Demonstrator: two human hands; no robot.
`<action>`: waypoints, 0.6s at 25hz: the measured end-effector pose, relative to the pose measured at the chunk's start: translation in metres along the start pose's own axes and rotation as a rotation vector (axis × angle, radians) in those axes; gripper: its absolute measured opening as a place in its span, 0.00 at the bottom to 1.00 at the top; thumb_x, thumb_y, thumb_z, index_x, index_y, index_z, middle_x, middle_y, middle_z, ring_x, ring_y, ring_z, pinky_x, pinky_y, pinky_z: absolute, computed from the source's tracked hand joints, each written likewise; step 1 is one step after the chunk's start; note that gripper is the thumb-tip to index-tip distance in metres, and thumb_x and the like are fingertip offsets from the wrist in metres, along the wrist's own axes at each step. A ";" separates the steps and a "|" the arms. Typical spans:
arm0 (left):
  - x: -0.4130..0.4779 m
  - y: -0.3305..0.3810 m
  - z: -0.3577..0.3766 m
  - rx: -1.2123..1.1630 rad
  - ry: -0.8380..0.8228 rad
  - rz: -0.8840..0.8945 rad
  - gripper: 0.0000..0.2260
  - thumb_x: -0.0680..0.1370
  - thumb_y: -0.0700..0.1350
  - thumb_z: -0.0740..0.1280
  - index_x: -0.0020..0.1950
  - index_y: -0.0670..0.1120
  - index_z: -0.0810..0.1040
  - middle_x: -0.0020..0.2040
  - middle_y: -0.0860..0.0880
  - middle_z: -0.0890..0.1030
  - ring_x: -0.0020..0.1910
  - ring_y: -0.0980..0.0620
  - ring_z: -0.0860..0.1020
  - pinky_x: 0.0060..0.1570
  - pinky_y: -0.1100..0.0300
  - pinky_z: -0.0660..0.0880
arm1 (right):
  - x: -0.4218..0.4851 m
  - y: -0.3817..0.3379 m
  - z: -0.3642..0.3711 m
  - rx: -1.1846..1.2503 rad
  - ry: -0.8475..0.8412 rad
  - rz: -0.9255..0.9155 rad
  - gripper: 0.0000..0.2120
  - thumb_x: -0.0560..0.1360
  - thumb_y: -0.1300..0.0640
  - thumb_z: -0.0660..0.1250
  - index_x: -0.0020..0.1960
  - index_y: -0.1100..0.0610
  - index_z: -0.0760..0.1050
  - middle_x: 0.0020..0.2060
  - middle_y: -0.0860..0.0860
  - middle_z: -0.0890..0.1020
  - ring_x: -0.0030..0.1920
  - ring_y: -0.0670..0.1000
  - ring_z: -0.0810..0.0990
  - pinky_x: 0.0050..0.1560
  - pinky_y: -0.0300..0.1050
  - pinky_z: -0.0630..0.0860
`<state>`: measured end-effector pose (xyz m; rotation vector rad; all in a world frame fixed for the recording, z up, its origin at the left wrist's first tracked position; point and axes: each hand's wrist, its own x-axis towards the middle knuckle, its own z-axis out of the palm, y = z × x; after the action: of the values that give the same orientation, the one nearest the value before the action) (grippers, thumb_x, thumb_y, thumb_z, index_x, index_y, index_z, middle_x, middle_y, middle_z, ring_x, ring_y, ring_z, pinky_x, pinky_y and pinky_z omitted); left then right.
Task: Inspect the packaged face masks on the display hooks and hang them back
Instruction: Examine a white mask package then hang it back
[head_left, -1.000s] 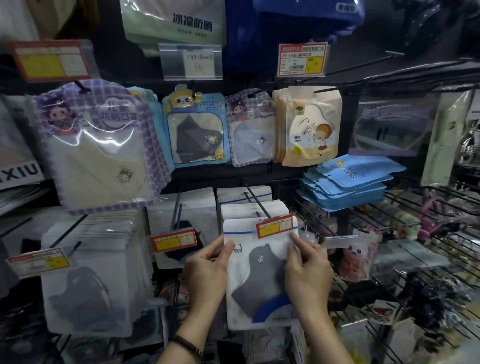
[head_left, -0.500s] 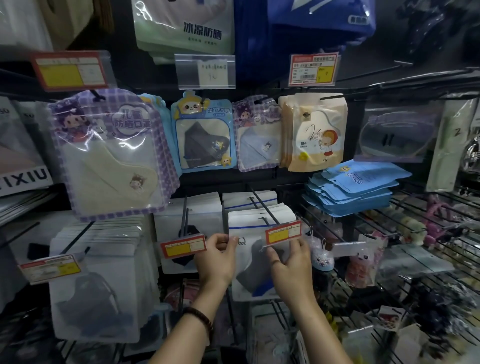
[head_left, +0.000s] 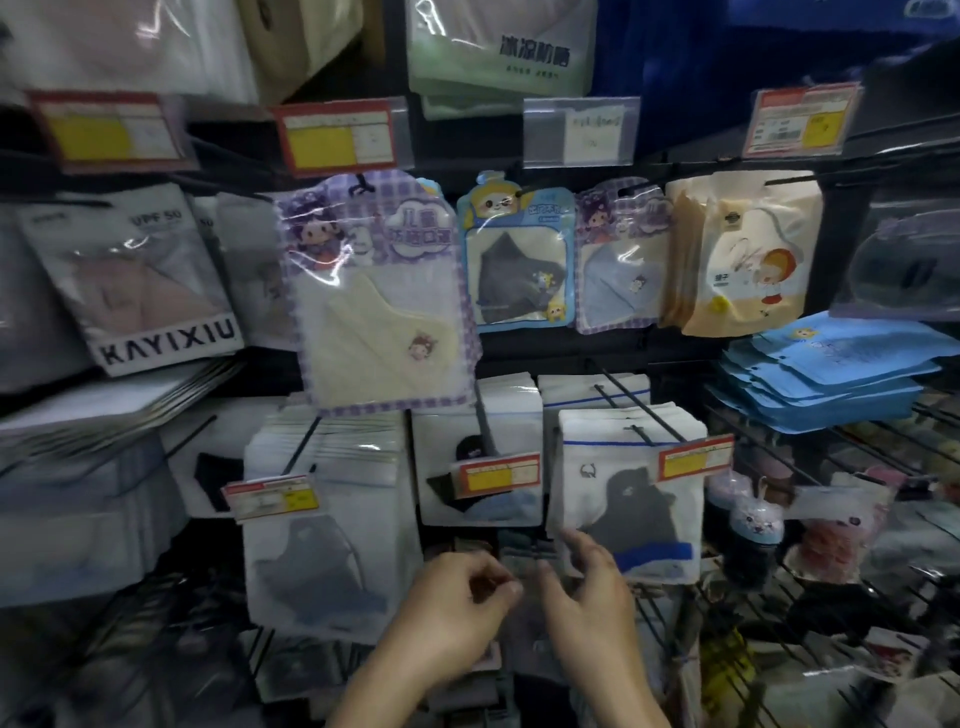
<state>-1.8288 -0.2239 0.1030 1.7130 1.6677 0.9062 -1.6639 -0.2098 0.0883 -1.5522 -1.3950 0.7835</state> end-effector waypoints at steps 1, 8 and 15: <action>-0.013 -0.006 -0.017 -0.016 -0.007 -0.005 0.04 0.79 0.51 0.73 0.45 0.55 0.86 0.40 0.59 0.87 0.41 0.61 0.85 0.50 0.54 0.83 | -0.007 -0.005 0.011 0.008 -0.014 -0.016 0.21 0.79 0.57 0.74 0.70 0.50 0.78 0.65 0.50 0.81 0.68 0.50 0.80 0.72 0.48 0.75; -0.054 -0.069 -0.124 -0.029 0.431 -0.121 0.04 0.78 0.46 0.76 0.44 0.55 0.85 0.41 0.56 0.87 0.43 0.59 0.85 0.45 0.67 0.78 | -0.041 -0.055 0.088 0.116 -0.179 -0.057 0.23 0.79 0.53 0.74 0.72 0.46 0.75 0.64 0.47 0.84 0.59 0.39 0.83 0.60 0.29 0.76; -0.030 -0.100 -0.166 -0.082 0.555 -0.121 0.34 0.79 0.47 0.75 0.83 0.51 0.65 0.79 0.50 0.71 0.75 0.47 0.72 0.73 0.51 0.71 | -0.061 -0.109 0.139 0.219 -0.148 -0.071 0.35 0.81 0.45 0.69 0.84 0.47 0.60 0.76 0.46 0.75 0.76 0.52 0.73 0.77 0.54 0.72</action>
<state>-2.0211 -0.2576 0.1215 1.3582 2.0163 1.4615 -1.8442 -0.2448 0.1229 -1.2911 -1.4101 0.9893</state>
